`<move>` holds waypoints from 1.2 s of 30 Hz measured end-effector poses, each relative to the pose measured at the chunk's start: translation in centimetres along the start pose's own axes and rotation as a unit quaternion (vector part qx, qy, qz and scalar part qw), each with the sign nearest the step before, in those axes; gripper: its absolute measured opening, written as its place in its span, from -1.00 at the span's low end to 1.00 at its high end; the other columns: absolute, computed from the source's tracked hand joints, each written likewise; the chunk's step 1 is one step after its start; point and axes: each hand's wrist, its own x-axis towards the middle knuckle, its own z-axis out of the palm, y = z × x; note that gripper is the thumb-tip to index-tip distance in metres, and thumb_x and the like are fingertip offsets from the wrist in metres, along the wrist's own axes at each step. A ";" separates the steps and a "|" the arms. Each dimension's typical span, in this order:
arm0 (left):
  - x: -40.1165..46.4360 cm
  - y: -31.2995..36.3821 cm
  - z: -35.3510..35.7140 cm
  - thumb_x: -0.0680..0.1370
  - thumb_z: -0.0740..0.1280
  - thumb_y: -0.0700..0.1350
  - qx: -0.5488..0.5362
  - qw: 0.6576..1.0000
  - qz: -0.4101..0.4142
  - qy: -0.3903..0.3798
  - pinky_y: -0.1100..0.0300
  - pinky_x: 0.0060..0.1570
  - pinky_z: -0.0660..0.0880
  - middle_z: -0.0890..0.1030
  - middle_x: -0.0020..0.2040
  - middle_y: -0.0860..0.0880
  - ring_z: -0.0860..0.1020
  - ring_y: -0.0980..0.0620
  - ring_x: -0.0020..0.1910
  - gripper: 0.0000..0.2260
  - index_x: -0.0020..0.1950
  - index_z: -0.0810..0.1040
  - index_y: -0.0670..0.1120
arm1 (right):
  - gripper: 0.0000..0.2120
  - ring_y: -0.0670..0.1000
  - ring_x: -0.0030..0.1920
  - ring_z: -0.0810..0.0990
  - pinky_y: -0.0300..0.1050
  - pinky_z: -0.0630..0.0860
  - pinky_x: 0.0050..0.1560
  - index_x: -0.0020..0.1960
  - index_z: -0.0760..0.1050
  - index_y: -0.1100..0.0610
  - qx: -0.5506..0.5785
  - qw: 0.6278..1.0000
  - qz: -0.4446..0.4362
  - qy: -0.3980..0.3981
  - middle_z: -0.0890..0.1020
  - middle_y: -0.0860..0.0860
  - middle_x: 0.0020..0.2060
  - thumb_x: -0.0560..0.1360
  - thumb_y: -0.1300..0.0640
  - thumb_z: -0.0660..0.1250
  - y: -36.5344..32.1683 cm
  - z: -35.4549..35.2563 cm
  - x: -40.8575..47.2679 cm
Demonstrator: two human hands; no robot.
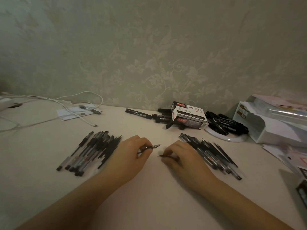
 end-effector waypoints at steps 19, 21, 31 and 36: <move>-0.1 0.6 0.1 0.49 0.42 -0.02 -0.033 0.998 0.042 -0.036 0.52 -0.23 0.36 0.53 -0.21 0.21 0.48 0.31 -0.15 -0.87 -0.07 0.48 0.08 | -0.85 -0.10 -0.07 0.59 -0.26 0.51 -0.04 0.03 0.68 -0.05 0.181 0.983 0.005 0.035 0.64 -0.16 -0.13 0.50 0.15 0.44 -0.8 -0.9 0.3; -0.1 0.7 0.0 0.48 0.42 -0.02 -0.029 0.998 0.048 -0.042 0.52 -0.23 0.36 0.52 -0.22 0.22 0.48 0.29 -0.16 -0.87 -0.09 0.47 0.08 | -0.85 -0.11 -0.06 0.61 -0.23 0.53 -0.01 0.04 0.67 -0.05 0.197 0.980 0.013 0.023 0.66 -0.18 -0.12 0.50 0.14 0.44 -0.7 -0.8 0.2; -0.2 1.3 -0.3 0.46 0.45 -0.03 -0.043 0.997 0.039 -0.044 0.49 -0.26 0.36 0.50 -0.27 0.34 0.47 0.33 -0.23 -0.83 -0.12 0.46 0.07 | -0.90 -0.11 -0.12 0.67 -0.29 0.54 -0.05 -0.05 0.69 0.08 0.333 0.939 0.078 -0.003 0.71 -0.06 -0.18 0.45 0.22 0.49 -0.4 -0.8 0.3; -0.1 1.4 -0.2 0.46 0.45 -0.05 -0.042 0.997 0.044 -0.046 0.49 -0.26 0.36 0.49 -0.33 0.28 0.45 0.34 -0.22 -0.86 -0.13 0.50 0.06 | -0.90 -0.08 -0.08 0.69 -0.26 0.56 -0.01 -0.04 0.69 0.08 0.335 0.939 0.078 -0.012 0.72 -0.05 -0.15 0.46 0.21 0.49 -0.3 -0.9 0.1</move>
